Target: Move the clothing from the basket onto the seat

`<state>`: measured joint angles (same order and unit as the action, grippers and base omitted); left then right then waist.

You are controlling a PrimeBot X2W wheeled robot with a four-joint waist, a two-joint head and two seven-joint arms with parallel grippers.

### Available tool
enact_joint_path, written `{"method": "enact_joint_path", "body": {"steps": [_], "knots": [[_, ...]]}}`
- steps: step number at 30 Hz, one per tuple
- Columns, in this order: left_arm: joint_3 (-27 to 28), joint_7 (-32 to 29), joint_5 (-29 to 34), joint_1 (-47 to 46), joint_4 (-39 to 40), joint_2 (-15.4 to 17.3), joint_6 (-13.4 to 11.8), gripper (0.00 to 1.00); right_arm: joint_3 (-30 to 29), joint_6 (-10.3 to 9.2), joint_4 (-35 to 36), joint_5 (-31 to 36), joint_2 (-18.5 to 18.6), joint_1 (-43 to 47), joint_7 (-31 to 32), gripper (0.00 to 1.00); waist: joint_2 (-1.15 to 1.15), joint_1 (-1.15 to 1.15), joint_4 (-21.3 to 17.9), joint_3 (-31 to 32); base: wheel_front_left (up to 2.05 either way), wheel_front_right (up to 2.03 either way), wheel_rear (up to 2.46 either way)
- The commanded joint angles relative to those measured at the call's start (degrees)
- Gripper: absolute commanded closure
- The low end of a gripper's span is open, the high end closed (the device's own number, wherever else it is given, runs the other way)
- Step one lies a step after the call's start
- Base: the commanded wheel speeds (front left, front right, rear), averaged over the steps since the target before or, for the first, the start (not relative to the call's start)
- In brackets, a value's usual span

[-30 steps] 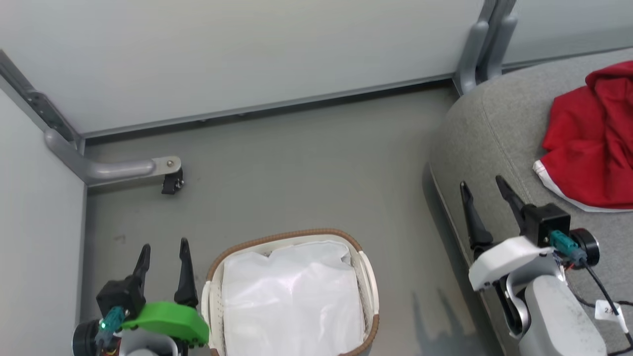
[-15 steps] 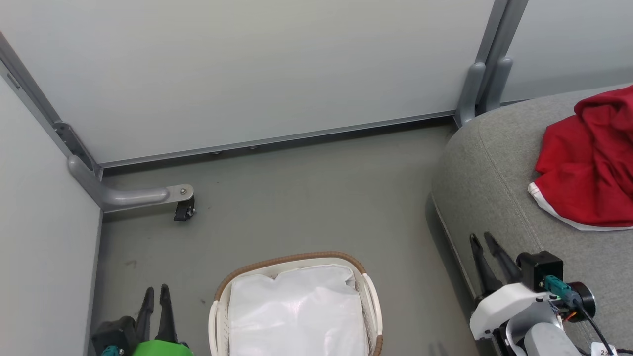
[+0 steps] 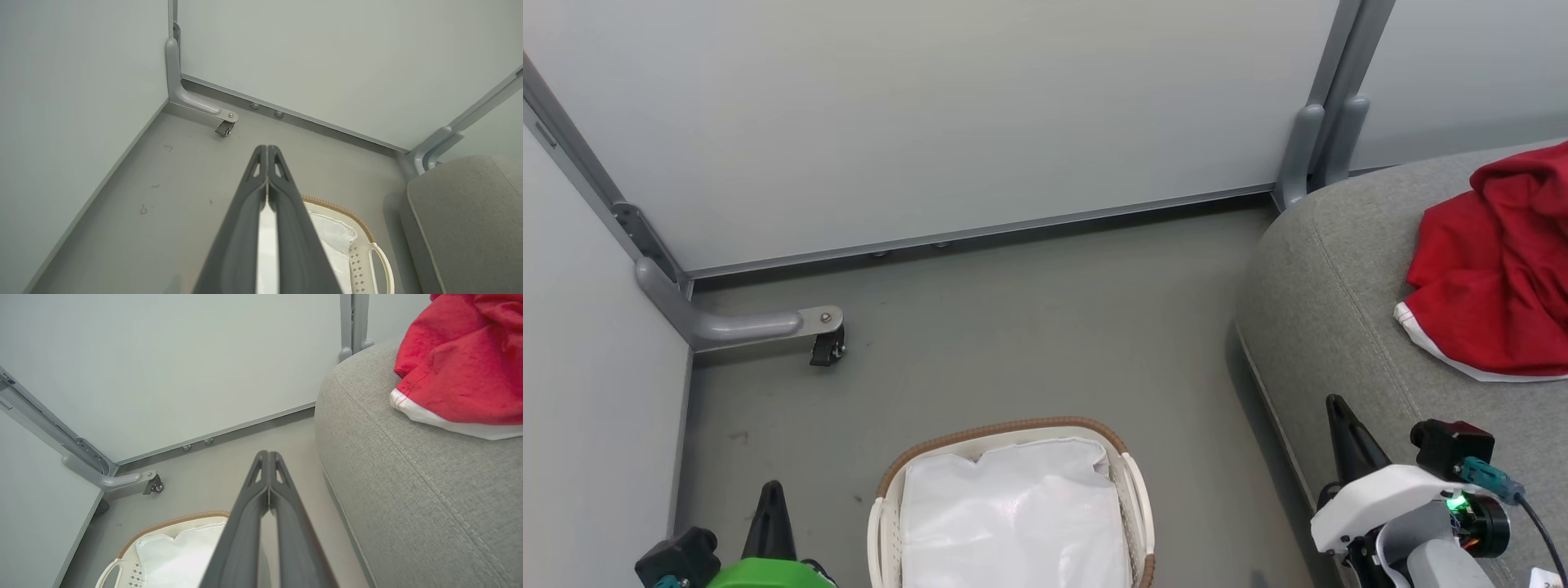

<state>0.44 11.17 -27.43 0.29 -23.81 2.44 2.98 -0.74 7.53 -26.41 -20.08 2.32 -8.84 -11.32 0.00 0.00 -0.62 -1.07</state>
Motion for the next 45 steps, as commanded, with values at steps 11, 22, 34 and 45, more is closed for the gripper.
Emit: {"method": "enact_joint_path", "body": {"steps": [11,22,34,45], "knots": [[1.2,-2.7,-11.1,-2.2,2.7,0.2,0.9,1.00,-1.0,-0.01,3.1,-12.4,0.4,0.1,2.9,1.00,0.00,0.00,0.1,0.1,0.00,0.00,0.00],[2.0,-5.2,-19.8,-3.0,3.8,0.3,1.5,1.00,-1.7,-0.02,4.7,-22.1,0.4,0.5,5.3,1.00,0.00,0.00,0.1,0.2,0.00,0.00,0.00],[2.8,-7.5,-28.1,-3.8,5.0,0.4,2.1,1.00,-2.5,-0.03,6.2,-31.3,0.5,0.9,7.6,1.00,0.00,0.00,0.2,0.3,0.00,0.00,0.00],[3.4,-9.4,-34.9,-4.4,5.9,0.4,2.6,1.00,-3.2,-0.04,7.4,-38.9,0.5,1.3,9.5,1.00,0.00,0.00,0.2,0.4,0.00,0.00,0.00]]}}
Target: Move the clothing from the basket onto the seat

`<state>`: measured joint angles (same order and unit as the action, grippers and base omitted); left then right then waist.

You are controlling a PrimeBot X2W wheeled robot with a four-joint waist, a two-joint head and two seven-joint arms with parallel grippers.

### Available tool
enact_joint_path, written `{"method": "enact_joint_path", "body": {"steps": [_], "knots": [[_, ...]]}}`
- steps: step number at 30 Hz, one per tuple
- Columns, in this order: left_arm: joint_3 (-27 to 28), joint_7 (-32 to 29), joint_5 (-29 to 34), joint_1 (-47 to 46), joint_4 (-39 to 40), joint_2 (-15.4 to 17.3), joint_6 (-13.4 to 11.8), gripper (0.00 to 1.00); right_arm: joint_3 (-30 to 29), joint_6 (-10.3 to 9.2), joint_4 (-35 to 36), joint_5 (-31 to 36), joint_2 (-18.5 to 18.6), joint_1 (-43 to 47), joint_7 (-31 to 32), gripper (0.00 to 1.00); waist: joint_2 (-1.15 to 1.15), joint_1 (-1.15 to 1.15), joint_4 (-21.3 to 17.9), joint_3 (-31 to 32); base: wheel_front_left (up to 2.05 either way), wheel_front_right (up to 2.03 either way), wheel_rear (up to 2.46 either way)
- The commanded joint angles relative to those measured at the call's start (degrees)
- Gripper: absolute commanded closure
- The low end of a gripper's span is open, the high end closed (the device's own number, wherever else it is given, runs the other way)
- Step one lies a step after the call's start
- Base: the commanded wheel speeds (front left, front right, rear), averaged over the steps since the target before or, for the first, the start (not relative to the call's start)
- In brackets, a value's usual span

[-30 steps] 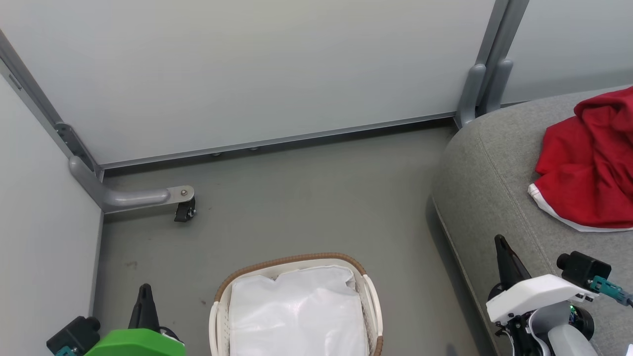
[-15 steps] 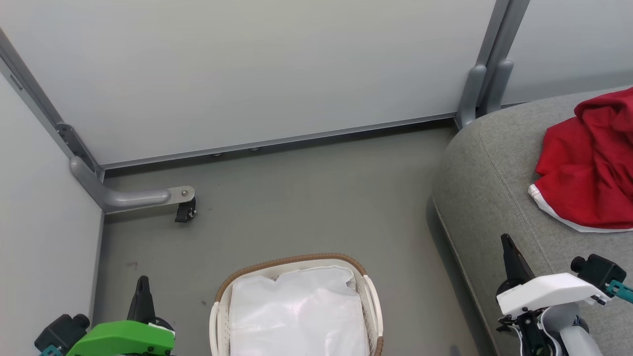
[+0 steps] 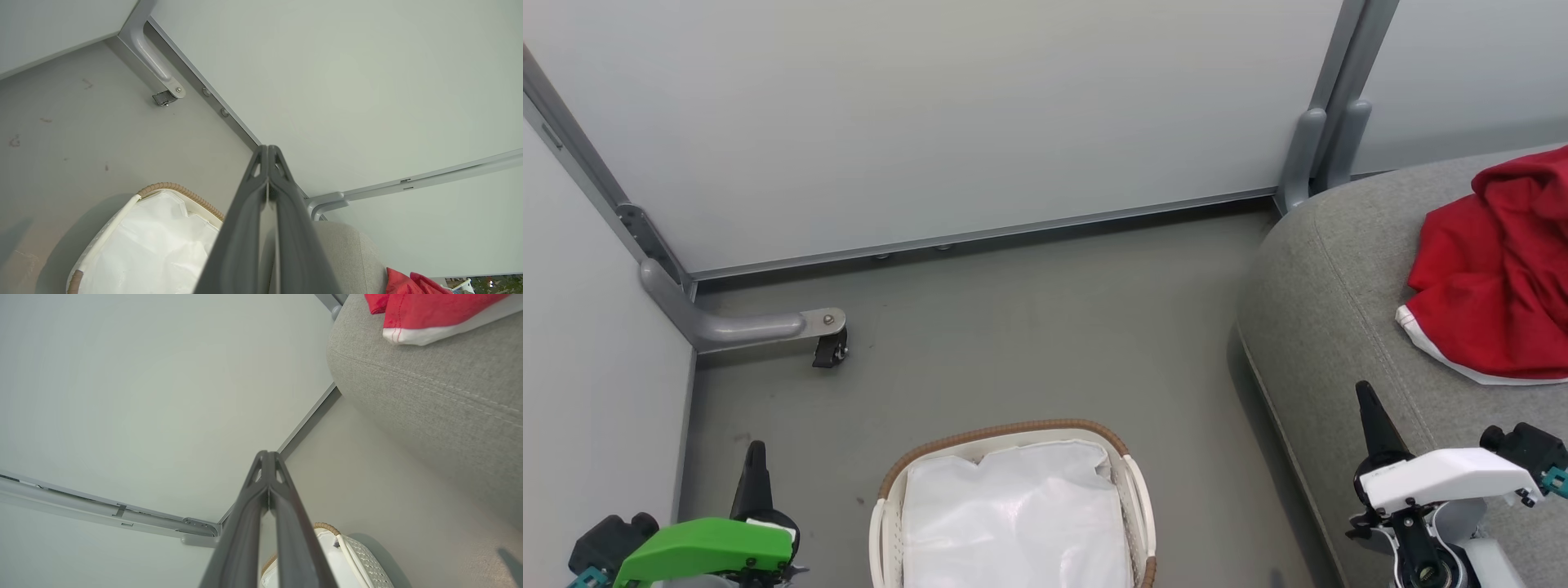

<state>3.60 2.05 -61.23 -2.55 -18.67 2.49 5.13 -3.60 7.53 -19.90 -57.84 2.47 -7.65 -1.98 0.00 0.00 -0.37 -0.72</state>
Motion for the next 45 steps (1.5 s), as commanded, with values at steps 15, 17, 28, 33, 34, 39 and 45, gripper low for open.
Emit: {"method": "enact_joint_path", "body": {"steps": [15,17,28,33,34,39,45], "knots": [[1.1,-2.6,-9.4,-2.3,1.9,0.4,1.0,1.00,-1.0,-0.04,2.3,-10.3,0.4,0.6,2.5,1.00,0.00,0.00,0.1,0.1,0.00,0.00,0.00],[1.2,-2.9,-10.3,-2.5,2.0,0.4,1.1,1.00,-1.1,-0.04,2.5,-11.4,0.4,0.6,2.8,1.00,0.00,0.00,0.1,0.1,0.00,0.00,0.00],[1.6,-4.4,-15.6,-2.8,2.8,0.5,1.5,1.00,-1.6,-0.05,3.4,-17.2,0.5,0.9,4.3,1.00,0.00,0.00,0.2,0.2,0.00,0.00,0.00],[1.8,-5.0,-17.9,-3.1,3.1,0.5,1.6,1.00,-1.9,-0.04,3.8,-19.8,0.5,0.9,4.9,1.00,0.00,0.00,0.2,0.3,0.00,0.00,0.00],[1.8,-5.1,-18.3,-3.1,3.1,0.5,1.6,1.00,-1.9,-0.04,3.9,-20.2,0.5,1.0,5.1,1.00,0.00,0.00,0.2,0.3,0.00,0.00,0.00],[2.1,-5.7,-20.5,-3.3,3.3,0.5,1.8,1.00,-2.1,-0.04,4.3,-22.7,0.5,1.1,5.7,1.00,0.00,0.00,0.2,0.3,0.00,0.00,0.00],[2.3,-6.4,-23.0,-3.5,3.7,0.5,2.0,1.00,-2.3,-0.04,4.7,-25.4,0.5,1.2,6.4,1.00,0.00,0.00,0.2,0.4,0.00,0.00,0.00]]}}
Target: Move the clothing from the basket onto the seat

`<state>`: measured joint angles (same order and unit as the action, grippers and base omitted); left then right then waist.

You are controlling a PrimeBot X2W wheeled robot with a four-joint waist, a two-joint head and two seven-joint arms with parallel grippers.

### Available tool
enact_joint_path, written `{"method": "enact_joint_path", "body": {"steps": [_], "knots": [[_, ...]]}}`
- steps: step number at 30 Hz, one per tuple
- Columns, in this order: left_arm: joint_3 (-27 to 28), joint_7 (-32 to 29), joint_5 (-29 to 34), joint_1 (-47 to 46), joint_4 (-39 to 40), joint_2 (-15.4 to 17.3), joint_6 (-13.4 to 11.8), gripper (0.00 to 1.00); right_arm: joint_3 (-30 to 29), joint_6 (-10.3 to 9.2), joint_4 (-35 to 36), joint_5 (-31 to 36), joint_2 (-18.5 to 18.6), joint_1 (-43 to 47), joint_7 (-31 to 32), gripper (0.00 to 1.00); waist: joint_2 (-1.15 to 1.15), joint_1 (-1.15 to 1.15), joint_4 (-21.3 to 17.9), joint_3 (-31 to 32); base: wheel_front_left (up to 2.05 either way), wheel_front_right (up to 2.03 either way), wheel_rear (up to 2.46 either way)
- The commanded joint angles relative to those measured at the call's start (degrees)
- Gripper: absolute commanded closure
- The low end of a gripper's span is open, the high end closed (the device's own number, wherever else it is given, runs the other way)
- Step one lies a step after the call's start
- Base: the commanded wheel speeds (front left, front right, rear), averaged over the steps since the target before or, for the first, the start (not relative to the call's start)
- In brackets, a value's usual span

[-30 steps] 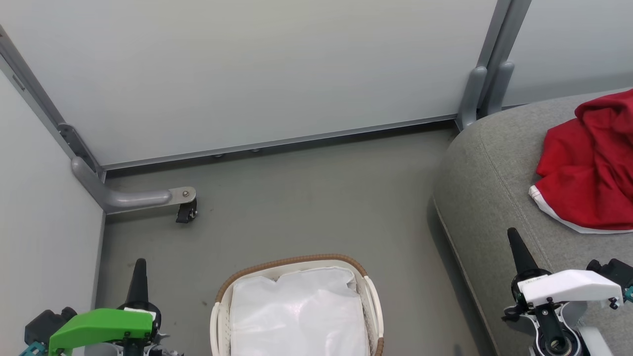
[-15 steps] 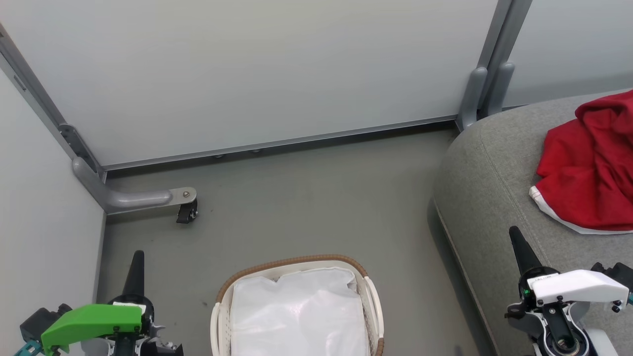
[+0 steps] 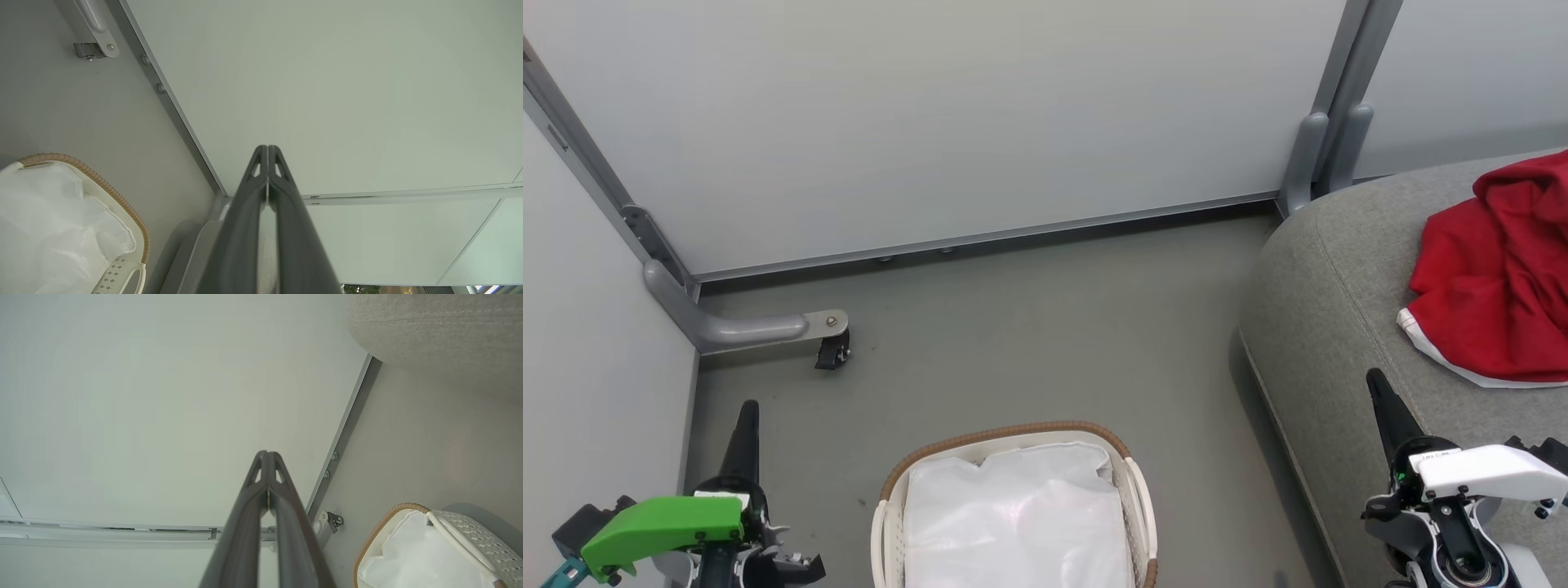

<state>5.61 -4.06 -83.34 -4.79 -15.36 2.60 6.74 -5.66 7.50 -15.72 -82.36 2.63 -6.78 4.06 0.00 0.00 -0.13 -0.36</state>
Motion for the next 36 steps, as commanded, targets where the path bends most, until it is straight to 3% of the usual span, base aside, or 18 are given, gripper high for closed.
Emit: {"method": "enact_joint_path", "body": {"steps": [1,23,36], "knots": [[0.4,-0.5,-1.3,-1.3,0.4,0.4,0.4,1.00,-0.3,-0.01,0.5,-1.4,0.4,0.4,0.5,1.00,0.00,0.00,0.0,0.0,0.00,0.00,0.00],[1.1,-2.7,-9.3,-1.9,1.5,0.5,0.9,1.00,-1.0,-0.02,1.9,-10.3,0.4,0.9,2.7,1.00,0.00,0.00,0.1,0.2,0.00,0.00,0.00],[1.0,-2.7,-9.2,-1.7,1.4,0.5,0.9,1.00,-1.0,-0.02,1.9,-10.1,0.4,0.9,2.7,1.00,0.00,0.00,0.1,0.2,0.00,0.00,0.00]]}}
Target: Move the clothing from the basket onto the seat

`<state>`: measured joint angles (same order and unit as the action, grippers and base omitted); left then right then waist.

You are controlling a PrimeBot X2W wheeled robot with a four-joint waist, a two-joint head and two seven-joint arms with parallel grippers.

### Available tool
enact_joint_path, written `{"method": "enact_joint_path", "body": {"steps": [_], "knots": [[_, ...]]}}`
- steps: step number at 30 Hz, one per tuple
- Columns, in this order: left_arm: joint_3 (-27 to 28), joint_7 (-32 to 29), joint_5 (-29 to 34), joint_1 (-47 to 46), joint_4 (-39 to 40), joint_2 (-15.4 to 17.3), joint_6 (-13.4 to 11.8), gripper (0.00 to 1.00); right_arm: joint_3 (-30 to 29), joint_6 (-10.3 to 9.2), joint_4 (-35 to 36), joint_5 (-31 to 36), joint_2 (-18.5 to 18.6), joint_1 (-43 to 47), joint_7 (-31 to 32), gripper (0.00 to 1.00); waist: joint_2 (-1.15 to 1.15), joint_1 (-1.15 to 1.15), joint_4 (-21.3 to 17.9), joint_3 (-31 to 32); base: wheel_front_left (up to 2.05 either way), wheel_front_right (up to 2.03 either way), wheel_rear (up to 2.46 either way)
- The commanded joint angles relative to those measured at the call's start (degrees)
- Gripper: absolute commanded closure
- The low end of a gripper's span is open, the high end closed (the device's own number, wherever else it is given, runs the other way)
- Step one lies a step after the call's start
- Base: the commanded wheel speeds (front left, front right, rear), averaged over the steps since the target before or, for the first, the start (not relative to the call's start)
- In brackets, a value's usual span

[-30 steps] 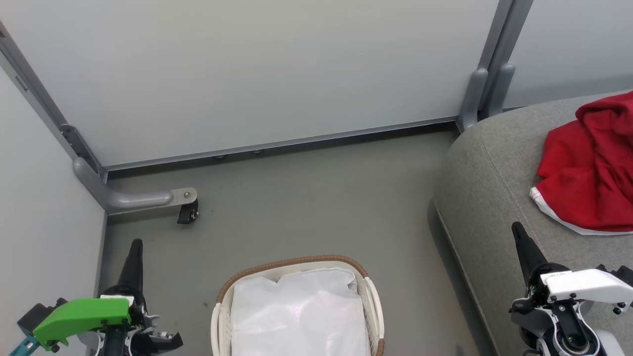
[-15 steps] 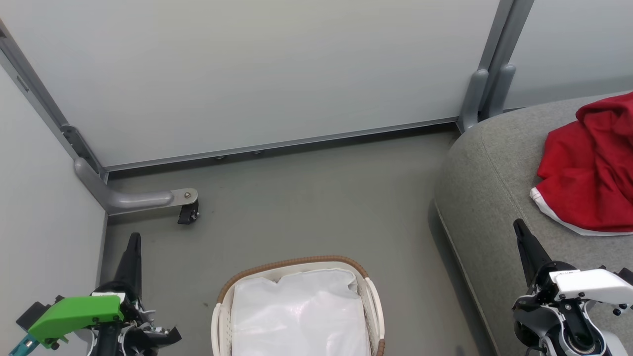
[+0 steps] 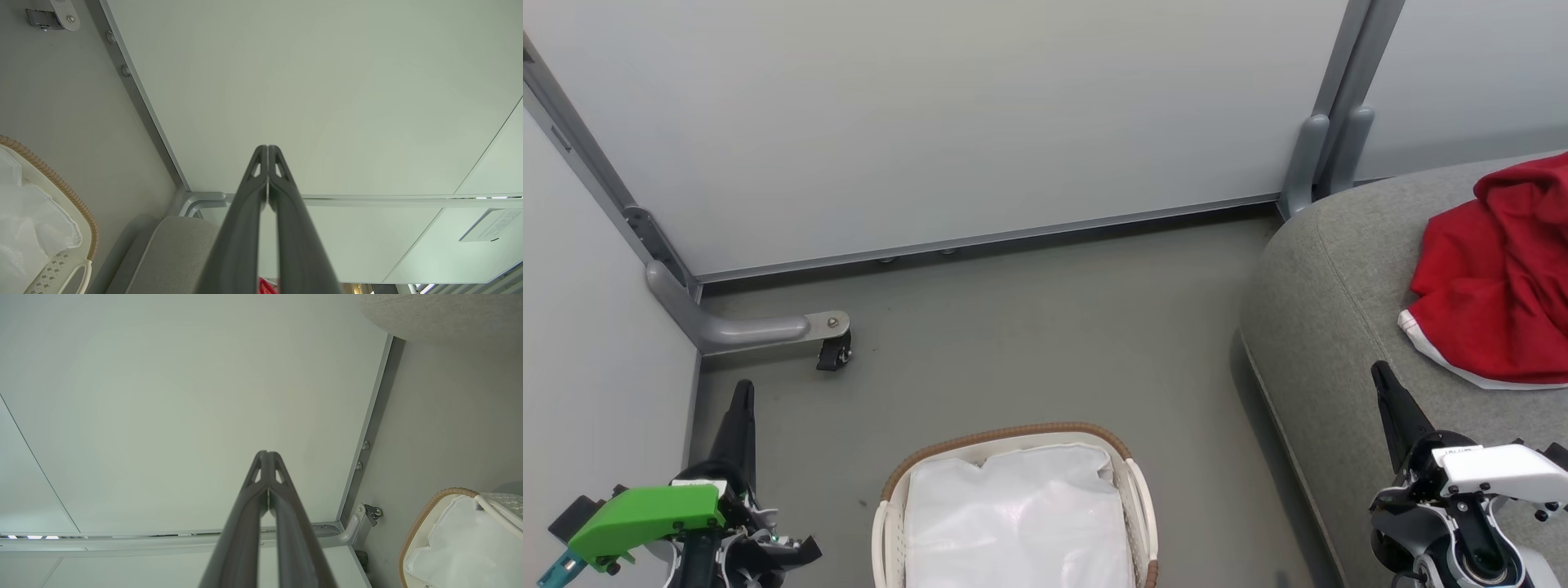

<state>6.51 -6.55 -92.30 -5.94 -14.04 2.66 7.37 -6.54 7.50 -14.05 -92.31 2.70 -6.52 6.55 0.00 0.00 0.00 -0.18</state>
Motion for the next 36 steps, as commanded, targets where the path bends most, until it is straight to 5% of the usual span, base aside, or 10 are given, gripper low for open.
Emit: {"method": "enact_joint_path", "body": {"steps": [1,36], "knots": [[0.1,-0.2,-0.2,-0.6,0.1,0.4,0.3,1.00,-0.1,-0.02,0.2,-0.2,0.3,0.6,0.2,1.00,0.00,0.00,0.0,0.0,0.00,0.00,0.00],[0.1,-0.2,-0.2,-0.6,0.1,0.4,0.3,1.00,-0.1,-0.02,0.2,-0.2,0.3,0.6,0.2,1.00,0.00,0.00,0.0,0.0,0.00,0.00,0.00]]}}
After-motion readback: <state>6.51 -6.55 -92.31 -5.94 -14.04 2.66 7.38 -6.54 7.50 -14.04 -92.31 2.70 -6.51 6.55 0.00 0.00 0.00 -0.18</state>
